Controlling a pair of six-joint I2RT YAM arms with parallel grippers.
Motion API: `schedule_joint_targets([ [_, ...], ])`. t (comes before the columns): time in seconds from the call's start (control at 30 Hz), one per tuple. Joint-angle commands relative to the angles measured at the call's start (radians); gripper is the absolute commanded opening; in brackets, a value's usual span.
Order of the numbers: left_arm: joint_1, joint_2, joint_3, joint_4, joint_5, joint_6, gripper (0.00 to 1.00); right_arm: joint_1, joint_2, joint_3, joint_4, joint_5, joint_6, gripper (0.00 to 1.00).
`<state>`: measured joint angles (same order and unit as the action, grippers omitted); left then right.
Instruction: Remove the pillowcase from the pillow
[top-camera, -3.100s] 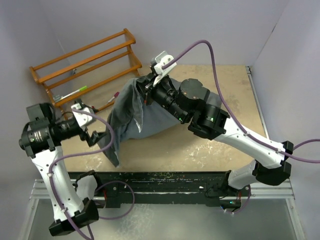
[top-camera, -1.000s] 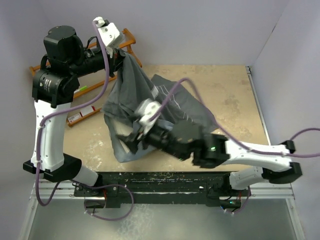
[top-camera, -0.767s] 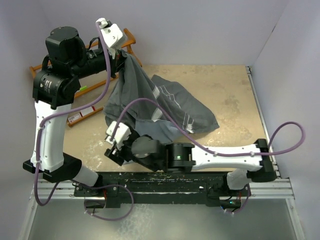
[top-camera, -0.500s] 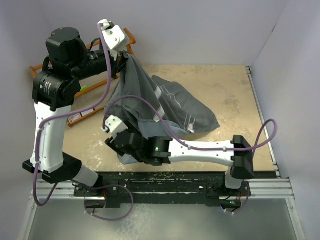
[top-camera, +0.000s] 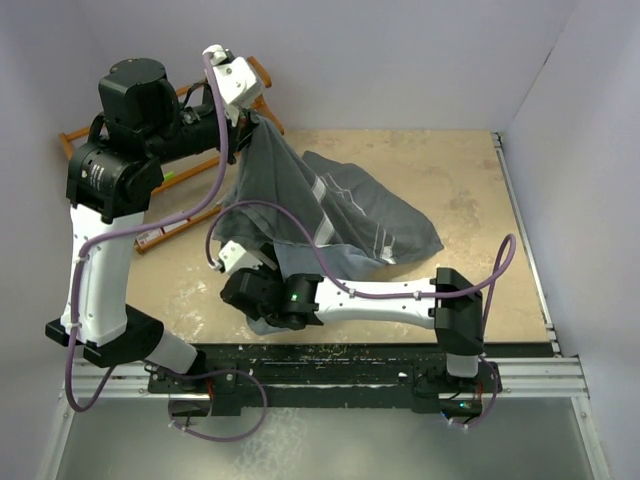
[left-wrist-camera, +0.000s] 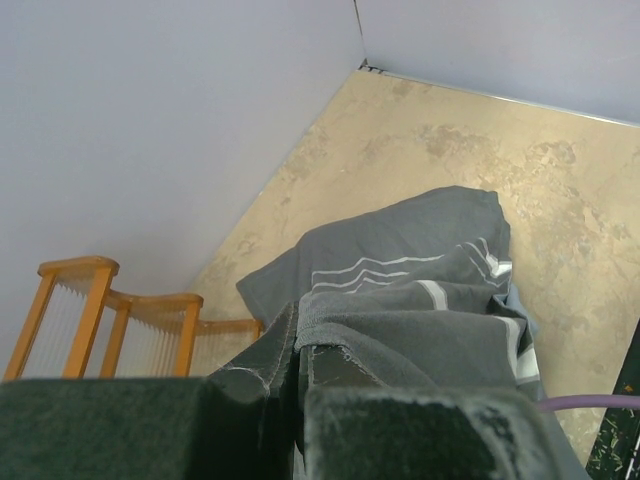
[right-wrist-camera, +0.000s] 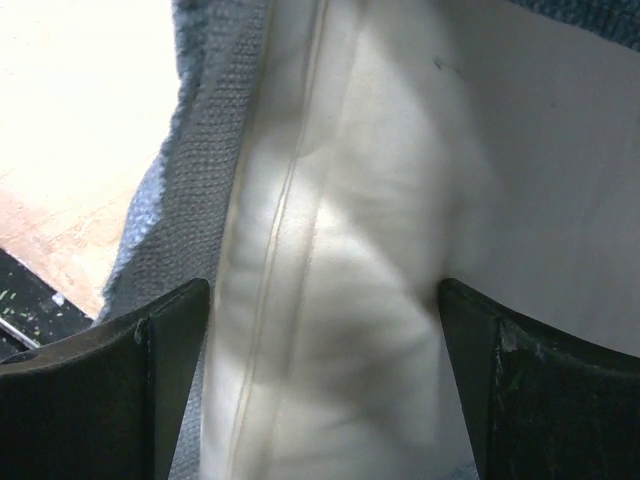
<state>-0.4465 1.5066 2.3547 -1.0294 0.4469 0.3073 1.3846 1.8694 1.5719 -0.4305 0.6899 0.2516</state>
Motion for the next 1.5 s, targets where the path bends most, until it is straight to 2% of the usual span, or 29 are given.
schedule_joint_targets([
  [0.0,-0.015,-0.031,0.054,0.118,-0.002,0.0,0.0,0.019,-0.02,0.007,0.02,0.027,-0.003,0.99],
  [0.2,-0.021,-0.035,0.06,0.116,-0.008,-0.001,0.0,0.022,0.072,0.068,-0.135,0.117,0.032,1.0],
  [0.27,-0.021,-0.036,0.066,0.116,-0.01,0.0,0.0,0.021,0.137,0.106,-0.234,0.162,0.079,0.99],
  [0.43,-0.021,-0.041,0.074,0.107,-0.01,-0.003,0.0,0.009,0.17,0.116,-0.363,0.341,0.159,0.89],
  [0.5,-0.021,-0.045,0.066,0.099,-0.008,-0.007,0.0,-0.005,0.13,0.107,-0.351,0.357,0.168,0.76],
  [0.53,-0.021,-0.051,0.047,0.099,-0.007,-0.008,0.0,-0.015,0.099,0.102,-0.337,0.36,0.167,0.65],
  [0.6,-0.021,-0.077,-0.014,0.111,-0.017,-0.005,0.0,-0.031,0.008,0.078,-0.256,0.352,0.135,0.4],
  [0.67,-0.022,-0.121,-0.121,0.141,-0.041,0.003,0.03,-0.049,-0.12,0.035,-0.109,0.305,0.062,0.08],
  [0.7,-0.021,-0.146,-0.181,0.157,-0.054,0.012,0.05,-0.06,-0.193,0.013,-0.032,0.26,0.028,0.0],
  [0.73,-0.021,-0.17,-0.246,0.173,-0.07,0.024,0.09,-0.077,-0.259,-0.014,0.065,0.182,-0.009,0.0],
  [0.8,-0.021,-0.221,-0.381,0.213,-0.122,0.052,0.26,-0.113,-0.393,-0.045,0.182,0.003,-0.059,0.0],
  [0.83,-0.021,-0.245,-0.439,0.237,-0.155,0.063,0.39,-0.129,-0.443,-0.045,0.207,-0.082,-0.065,0.0],
  [0.87,-0.021,-0.266,-0.496,0.259,-0.197,0.075,0.52,-0.144,-0.487,-0.039,0.215,-0.142,-0.069,0.0],
  [0.97,-0.021,-0.291,-0.599,0.305,-0.281,0.104,0.69,-0.2,-0.577,0.003,0.19,-0.249,-0.068,0.0],
  [1.03,-0.021,-0.293,-0.613,0.323,-0.289,0.106,0.94,-0.235,-0.613,0.027,0.175,-0.319,-0.071,0.0],
  [1.07,-0.021,-0.29,-0.603,0.32,-0.27,0.101,0.98,-0.253,-0.624,0.042,0.171,-0.355,-0.075,0.0],
  [1.33,-0.021,-0.252,-0.443,0.173,0.063,0.051,0.98,-0.407,-0.583,0.217,0.104,-0.631,-0.087,0.0],
  [1.47,-0.021,-0.256,-0.421,0.131,0.071,0.071,0.85,-0.495,-0.513,0.317,0.026,-0.822,-0.087,0.0],
])
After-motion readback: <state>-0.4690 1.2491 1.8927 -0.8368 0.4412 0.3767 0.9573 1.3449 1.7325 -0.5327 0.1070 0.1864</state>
